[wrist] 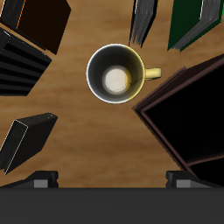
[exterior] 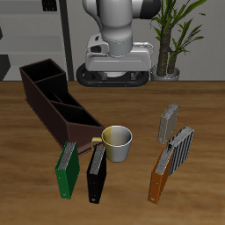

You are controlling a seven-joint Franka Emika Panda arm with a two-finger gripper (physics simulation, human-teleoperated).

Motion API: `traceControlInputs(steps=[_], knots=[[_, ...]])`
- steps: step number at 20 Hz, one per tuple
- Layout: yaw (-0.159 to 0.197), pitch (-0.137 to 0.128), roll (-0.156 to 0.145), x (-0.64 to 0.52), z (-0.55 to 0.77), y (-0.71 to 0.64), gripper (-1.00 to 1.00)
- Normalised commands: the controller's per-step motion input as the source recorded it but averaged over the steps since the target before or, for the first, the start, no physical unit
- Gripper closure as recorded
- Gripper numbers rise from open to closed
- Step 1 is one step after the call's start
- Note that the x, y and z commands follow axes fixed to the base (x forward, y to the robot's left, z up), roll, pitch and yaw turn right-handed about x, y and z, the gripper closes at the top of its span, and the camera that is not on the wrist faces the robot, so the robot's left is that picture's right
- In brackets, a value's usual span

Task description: Place the yellow book into the right desk caddy's back compartment

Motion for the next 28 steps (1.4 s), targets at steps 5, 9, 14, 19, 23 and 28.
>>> traceControlInputs(steps=[5, 9, 14, 19, 23, 28], knots=[[-0.051, -0.096, -0.033, -0.17, 0.05, 0.30, -1.00], [-0.094, -0.014, -0.031, -0.10, -0.05, 0.26, -1.00], [-0.076, 0.001, -0.026, -0.04, -0.07, 0.19, -1.00], [-0.082, 0.011, -0.023, -0.12, -0.11, 0.30, -1.00], [-0.083, -0.012, 0.022, -0.19, -0.06, 0.40, -1.00], [-0.030, 0.004, -0.009, -0.13, -0.14, 0.23, -1.00]])
